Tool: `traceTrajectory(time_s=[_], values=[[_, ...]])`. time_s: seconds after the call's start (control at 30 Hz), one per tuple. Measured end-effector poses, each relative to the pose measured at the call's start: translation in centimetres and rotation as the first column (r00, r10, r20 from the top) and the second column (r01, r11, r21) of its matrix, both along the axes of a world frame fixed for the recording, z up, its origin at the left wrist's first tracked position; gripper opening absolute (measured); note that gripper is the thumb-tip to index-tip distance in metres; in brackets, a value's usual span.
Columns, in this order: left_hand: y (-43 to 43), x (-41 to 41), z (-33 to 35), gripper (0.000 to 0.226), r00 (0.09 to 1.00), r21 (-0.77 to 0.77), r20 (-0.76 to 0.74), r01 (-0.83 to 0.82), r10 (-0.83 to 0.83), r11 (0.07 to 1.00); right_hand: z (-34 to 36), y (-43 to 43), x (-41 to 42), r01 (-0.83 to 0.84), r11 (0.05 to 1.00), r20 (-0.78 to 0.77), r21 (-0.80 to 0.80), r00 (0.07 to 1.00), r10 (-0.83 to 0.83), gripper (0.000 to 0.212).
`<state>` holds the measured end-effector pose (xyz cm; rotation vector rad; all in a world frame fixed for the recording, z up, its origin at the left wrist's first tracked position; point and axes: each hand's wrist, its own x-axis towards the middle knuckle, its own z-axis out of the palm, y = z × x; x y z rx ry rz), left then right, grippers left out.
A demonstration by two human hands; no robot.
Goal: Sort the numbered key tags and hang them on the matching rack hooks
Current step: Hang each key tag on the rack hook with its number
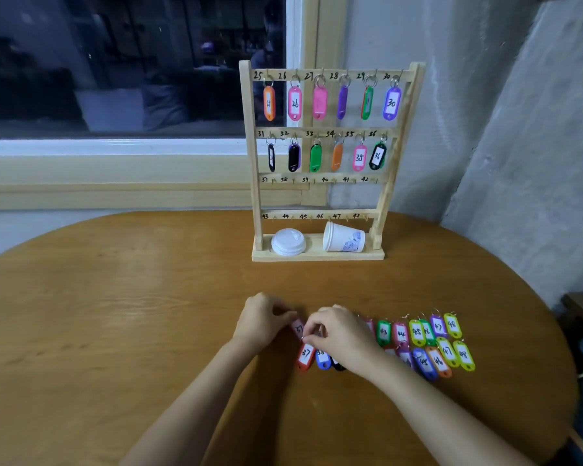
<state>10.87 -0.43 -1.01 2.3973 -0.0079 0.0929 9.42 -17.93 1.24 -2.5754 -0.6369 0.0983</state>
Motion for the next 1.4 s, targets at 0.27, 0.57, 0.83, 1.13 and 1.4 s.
traceTrajectory(time_s=[0.27, 0.57, 0.83, 1.13, 1.4], values=[[1.6, 0.8, 3.1, 0.014, 0.997, -0.104, -0.021, -0.072, 0.07, 0.992, 2.3, 0.3, 2.1, 0.099, 0.971, -0.096, 0.217, 0.992, -0.08, 0.008], [4.1, 4.2, 8.7, 0.006, 0.985, -0.196, 0.129, -0.084, 0.111, 0.977, 7.1, 2.0, 7.5, 0.122, 0.938, 0.02, 0.326, 0.99, -0.136, 0.004], [5.4, 8.3, 12.2, 0.009, 0.97, -0.274, 0.221, -0.034, 0.097, 0.961, 11.1, 5.7, 13.2, 0.167, 0.898, 0.132, 0.406, 0.962, -0.239, 0.008], [6.1, 10.2, 12.4, 0.017, 0.965, -0.292, 0.25, -0.01, 0.086, 0.956, 13.0, 8.2, 16.6, 0.239, 0.898, 0.253, 0.369, 0.904, -0.344, 0.012], [6.1, 11.4, 12.7, 0.011, 0.959, -0.309, 0.271, 0.0, 0.088, 0.951, 12.5, 8.9, 17.5, 0.206, 0.935, 0.352, 0.287, 0.886, -0.303, 0.015]])
